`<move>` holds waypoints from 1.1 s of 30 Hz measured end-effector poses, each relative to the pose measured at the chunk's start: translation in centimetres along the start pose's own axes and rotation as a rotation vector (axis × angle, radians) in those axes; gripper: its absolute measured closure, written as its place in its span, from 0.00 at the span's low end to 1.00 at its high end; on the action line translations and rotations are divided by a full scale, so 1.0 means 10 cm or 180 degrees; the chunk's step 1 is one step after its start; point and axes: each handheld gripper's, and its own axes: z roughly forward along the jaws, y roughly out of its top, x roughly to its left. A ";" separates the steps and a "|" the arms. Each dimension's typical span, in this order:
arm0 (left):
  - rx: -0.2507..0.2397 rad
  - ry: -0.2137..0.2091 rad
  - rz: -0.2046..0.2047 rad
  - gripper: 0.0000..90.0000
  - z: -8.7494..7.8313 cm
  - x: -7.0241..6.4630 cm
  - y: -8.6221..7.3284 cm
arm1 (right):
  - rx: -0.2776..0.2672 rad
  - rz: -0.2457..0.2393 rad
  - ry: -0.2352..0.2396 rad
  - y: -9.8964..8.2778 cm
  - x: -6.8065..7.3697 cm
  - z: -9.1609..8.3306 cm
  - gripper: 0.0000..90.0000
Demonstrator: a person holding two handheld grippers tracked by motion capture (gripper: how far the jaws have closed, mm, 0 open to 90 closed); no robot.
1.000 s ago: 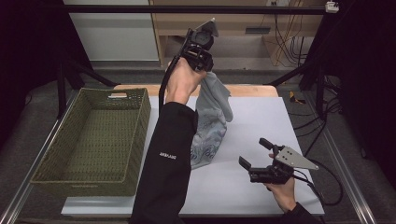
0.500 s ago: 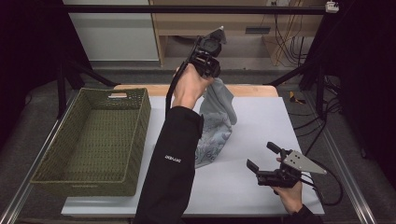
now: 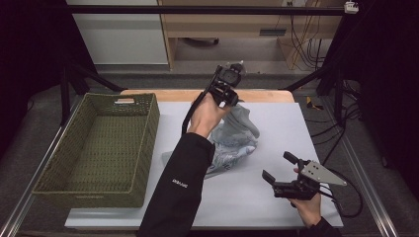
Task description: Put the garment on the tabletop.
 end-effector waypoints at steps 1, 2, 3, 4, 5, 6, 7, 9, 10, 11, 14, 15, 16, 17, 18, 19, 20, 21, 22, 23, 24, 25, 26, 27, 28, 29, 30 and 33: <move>-0.0018 -0.0012 0.0008 0.90 0.03 -0.01 -0.04 | -0.0004 -0.0029 0.0003 -0.01 -0.01 0.00 0.01; -0.0023 -0.0022 0.0005 0.90 0.05 -0.01 -0.07 | 0.0003 0.0006 -0.0003 -0.01 -0.01 -0.01 0.01; -0.0014 -0.0028 0.0013 0.90 0.07 -0.01 -0.09 | 0.0003 0.0006 -0.0003 -0.01 -0.01 -0.01 0.01; -0.0015 -0.0020 0.0016 0.90 0.10 -0.01 -0.13 | -0.0017 0.0015 -0.0004 -0.01 -0.01 -0.01 0.01; -0.0015 -0.0040 0.0014 0.90 0.12 -0.01 -0.16 | -0.0026 0.0048 -0.0001 -0.02 -0.03 -0.02 0.01; -0.0025 -0.0039 0.0016 0.90 0.13 -0.02 -0.18 | -0.0032 0.0050 0.0001 -0.02 -0.03 -0.02 0.01; -0.0031 -0.0065 0.0012 0.90 0.16 -0.02 -0.21 | -0.0032 0.0050 0.0001 -0.02 -0.03 -0.02 0.01; -0.0037 -0.0086 0.0004 0.90 0.23 -0.03 -0.28 | -0.0055 0.0078 -0.0005 -0.01 -0.03 -0.04 0.01; -0.0037 -0.0086 0.0004 0.89 0.23 -0.03 -0.28 | -0.0057 0.0087 -0.0020 0.00 -0.03 -0.05 0.01; -0.0046 -0.0092 -0.0002 0.89 0.25 -0.03 -0.30 | -0.0060 0.0090 -0.0020 0.00 -0.03 -0.06 0.01; -0.0063 -0.0133 -0.0015 0.89 0.31 -0.03 -0.38 | -0.0089 0.0044 -0.0027 0.02 -0.05 -0.07 0.01; -0.0046 -0.0134 -0.0003 0.89 0.33 -0.04 -0.41 | -0.0079 0.0033 -0.0046 0.03 -0.05 -0.08 0.01; -0.0037 -0.0145 0.0002 0.88 0.35 -0.04 -0.45 | -0.0090 0.0002 -0.0034 0.03 -0.06 -0.08 0.01; -0.0037 -0.0145 0.0002 0.86 0.35 -0.04 -0.45 | -0.0104 0.0084 -0.0040 0.04 -0.05 -0.08 0.01; -0.0022 -0.0141 0.0030 0.81 0.37 -0.05 -0.48 | -0.0098 0.0086 -0.0040 0.04 -0.05 -0.08 0.01; -0.0022 -0.0141 0.0030 0.72 0.37 -0.05 -0.48 | -0.0088 0.0018 -0.0037 0.03 -0.06 -0.08 0.01; -0.0051 -0.0129 0.0032 0.72 0.37 -0.05 -0.49 | -0.0088 0.0018 -0.0037 0.03 -0.06 -0.08 0.01; -0.0059 -0.0130 0.0031 0.53 0.36 -0.04 -0.49 | -0.0064 -0.0001 -0.0040 0.03 -0.05 -0.08 0.01; -0.0096 -0.0127 0.0025 0.46 0.36 -0.04 -0.49 | -0.0072 0.0048 -0.0053 0.03 -0.04 -0.07 0.01; -0.0085 -0.0121 0.0027 0.38 0.34 -0.03 -0.48 | -0.0076 0.0028 -0.0053 0.03 -0.05 -0.07 0.01; -0.0100 -0.0106 0.0032 0.38 0.33 -0.04 -0.48 | -0.0076 0.0028 -0.0053 0.03 -0.05 -0.07 0.01; -0.0150 -0.0079 0.0045 0.27 0.30 -0.04 -0.48 | -0.0095 0.0075 -0.0040 0.03 -0.05 -0.07 0.01; -0.0201 -0.0052 0.0040 0.27 0.28 -0.05 -0.48 | -0.0095 0.0075 -0.0040 0.03 -0.05 -0.07 0.01; -0.0227 -0.0037 0.0037 0.15 0.26 -0.05 -0.48 | -0.0088 0.0062 -0.0056 0.04 -0.05 -0.08 0.01; -0.0279 -0.0002 0.0033 0.12 0.24 -0.06 -0.48 | -0.0107 0.0069 -0.0056 0.04 -0.05 -0.08 0.01; -0.0323 0.0004 0.0011 0.12 0.21 -0.05 -0.48 | -0.0107 0.0069 -0.0056 0.04 -0.05 -0.08 0.01; -0.0359 -0.0012 -0.0020 0.06 0.19 -0.05 -0.49 | -0.0092 0.0065 -0.0065 0.04 -0.05 -0.08 0.01; -0.0463 -0.0021 -0.0049 0.03 0.13 -0.03 -0.51 | -0.0098 0.0077 -0.0060 0.04 -0.05 -0.08 0.01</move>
